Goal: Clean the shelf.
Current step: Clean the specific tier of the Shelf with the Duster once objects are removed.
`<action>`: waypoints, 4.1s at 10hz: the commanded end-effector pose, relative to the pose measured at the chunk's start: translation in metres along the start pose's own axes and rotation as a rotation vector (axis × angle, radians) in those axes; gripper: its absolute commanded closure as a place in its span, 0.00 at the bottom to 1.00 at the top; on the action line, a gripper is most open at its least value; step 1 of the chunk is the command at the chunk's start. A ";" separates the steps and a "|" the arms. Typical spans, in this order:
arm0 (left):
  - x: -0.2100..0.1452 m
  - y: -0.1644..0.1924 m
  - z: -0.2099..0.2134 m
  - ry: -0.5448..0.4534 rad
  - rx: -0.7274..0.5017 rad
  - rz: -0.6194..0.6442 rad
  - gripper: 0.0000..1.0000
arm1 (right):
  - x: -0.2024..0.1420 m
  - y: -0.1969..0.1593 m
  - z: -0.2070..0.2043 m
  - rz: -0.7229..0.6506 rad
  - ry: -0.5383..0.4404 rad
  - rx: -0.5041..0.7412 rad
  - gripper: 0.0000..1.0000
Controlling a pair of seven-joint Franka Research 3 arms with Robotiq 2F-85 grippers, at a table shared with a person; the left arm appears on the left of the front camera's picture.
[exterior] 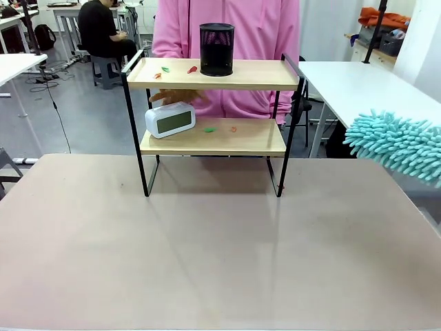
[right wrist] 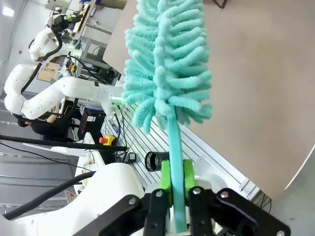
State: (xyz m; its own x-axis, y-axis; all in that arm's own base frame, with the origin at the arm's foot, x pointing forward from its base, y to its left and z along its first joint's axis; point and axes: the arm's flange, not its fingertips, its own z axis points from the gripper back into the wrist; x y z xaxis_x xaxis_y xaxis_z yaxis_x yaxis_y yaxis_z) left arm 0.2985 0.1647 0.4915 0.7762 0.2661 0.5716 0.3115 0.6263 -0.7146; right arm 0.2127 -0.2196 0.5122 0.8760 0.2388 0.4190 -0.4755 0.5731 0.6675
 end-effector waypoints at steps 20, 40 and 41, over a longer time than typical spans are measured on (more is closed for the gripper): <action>0.000 0.000 -0.003 -0.013 -0.014 -0.018 0.00 | 0.029 0.113 -0.093 0.462 0.140 -0.049 0.88; 0.000 0.000 -0.003 -0.013 -0.014 -0.018 0.00 | 0.162 0.149 -0.242 0.107 -0.011 -0.570 0.88; 0.000 0.000 -0.003 -0.013 -0.014 -0.018 0.00 | 0.173 0.151 -0.256 0.082 -0.046 -0.587 0.88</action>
State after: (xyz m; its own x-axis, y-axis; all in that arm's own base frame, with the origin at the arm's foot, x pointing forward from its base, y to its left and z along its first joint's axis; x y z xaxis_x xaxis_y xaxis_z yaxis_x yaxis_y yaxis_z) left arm 0.2992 0.1646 0.4907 0.7779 0.2642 0.5701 0.3101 0.6277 -0.7140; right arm 0.3021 0.0889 0.5329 0.8108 0.3349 0.4799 -0.4711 0.8601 0.1957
